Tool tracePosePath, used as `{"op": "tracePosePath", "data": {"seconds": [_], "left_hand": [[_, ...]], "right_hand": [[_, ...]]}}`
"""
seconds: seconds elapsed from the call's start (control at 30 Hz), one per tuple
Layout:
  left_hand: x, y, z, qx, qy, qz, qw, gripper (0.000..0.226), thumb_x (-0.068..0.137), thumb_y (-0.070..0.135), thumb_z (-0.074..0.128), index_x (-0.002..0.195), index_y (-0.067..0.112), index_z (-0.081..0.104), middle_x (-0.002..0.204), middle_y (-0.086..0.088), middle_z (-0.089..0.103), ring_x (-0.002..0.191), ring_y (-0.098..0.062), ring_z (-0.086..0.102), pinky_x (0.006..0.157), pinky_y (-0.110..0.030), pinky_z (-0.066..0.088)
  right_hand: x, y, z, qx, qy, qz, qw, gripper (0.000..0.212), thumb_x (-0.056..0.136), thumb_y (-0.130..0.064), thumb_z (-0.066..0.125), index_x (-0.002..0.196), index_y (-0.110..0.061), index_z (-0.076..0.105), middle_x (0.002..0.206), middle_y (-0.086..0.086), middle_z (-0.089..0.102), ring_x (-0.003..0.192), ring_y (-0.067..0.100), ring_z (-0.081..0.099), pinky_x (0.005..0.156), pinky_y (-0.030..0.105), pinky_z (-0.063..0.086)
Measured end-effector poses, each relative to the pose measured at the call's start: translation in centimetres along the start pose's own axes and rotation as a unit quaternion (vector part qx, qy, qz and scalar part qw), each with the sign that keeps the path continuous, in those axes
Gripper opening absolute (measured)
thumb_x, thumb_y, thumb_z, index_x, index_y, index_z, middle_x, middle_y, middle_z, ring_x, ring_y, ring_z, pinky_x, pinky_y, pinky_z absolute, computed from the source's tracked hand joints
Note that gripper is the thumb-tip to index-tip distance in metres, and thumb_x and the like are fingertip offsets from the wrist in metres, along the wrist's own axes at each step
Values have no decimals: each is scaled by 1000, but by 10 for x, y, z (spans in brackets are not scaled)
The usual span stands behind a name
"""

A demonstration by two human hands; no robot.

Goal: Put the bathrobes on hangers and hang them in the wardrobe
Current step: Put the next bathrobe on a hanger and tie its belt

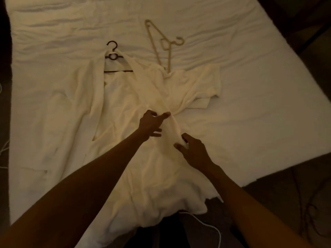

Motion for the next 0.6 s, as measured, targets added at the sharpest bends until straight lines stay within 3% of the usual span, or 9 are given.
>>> {"op": "tracePosePath", "data": {"seconds": [0.13, 0.2, 0.33, 0.4, 0.47, 0.53, 0.6], "left_hand": [[-18, -6, -13, -31, -40, -18, 999, 88, 58, 59, 87, 123, 8, 56, 111, -14, 67, 83, -31, 73, 60, -42, 61], [-31, -5, -15, -26, -46, -11, 999, 88, 60, 56, 88, 123, 6, 54, 112, -12, 66, 86, -31, 71, 59, -41, 61], [-37, -27, -34, -3, -6, 21, 1000, 47, 78, 2, 74, 120, -1, 53, 117, -22, 62, 93, -36, 67, 57, -42, 61], [-34, -42, -51, -27, 1, 35, 999, 41, 79, -6, 69, 118, -4, 57, 122, -22, 60, 101, -37, 63, 54, -38, 59], [-35, -52, -67, -59, -1, 51, 997, 33, 83, -9, 65, 115, -2, 59, 116, -16, 63, 100, -33, 62, 63, -38, 58], [-38, -60, -80, -87, -5, 53, 995, 25, 87, -11, 60, 109, 1, 60, 100, -11, 64, 91, -28, 62, 73, -39, 56], [-37, -69, -90, -102, 6, 60, 993, 27, 89, -10, 60, 114, 0, 60, 103, -12, 64, 94, -28, 61, 78, -41, 56]], "right_hand": [[-18, -15, 27, 0, -16, 20, 1000, 47, 92, -52, 55, 125, -19, 57, 120, -3, 65, 104, 16, 61, 91, 31, 48], [-24, -25, 40, 0, -8, 16, 1000, 48, 93, -47, 56, 128, -15, 56, 123, 1, 63, 108, 19, 60, 90, 27, 45], [-44, -51, 61, 10, 3, -20, 1000, 38, 89, -37, 66, 117, -13, 58, 109, 4, 65, 96, 22, 61, 76, 24, 39], [-55, -42, 69, -33, -20, -6, 999, 47, 89, -38, 65, 129, -16, 52, 122, 5, 61, 110, 24, 58, 88, 31, 43], [-67, -20, 70, -139, -70, 48, 987, 55, 93, -41, 59, 141, -19, 44, 137, 5, 53, 123, 26, 51, 100, 36, 39], [-82, 3, 68, -212, -95, 100, 967, 52, 94, -47, 54, 139, -21, 47, 138, 6, 53, 123, 27, 52, 99, 36, 41], [-93, 12, 73, -220, -111, 120, 962, 50, 95, -50, 51, 136, -22, 50, 135, 8, 55, 121, 28, 53, 97, 36, 42]]}}
Point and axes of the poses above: each hand's wrist, its own x-axis towards the middle knuckle, its own z-axis out of the palm, y = z × x, the point moved 4 cm from there along x, towards the middle knuckle
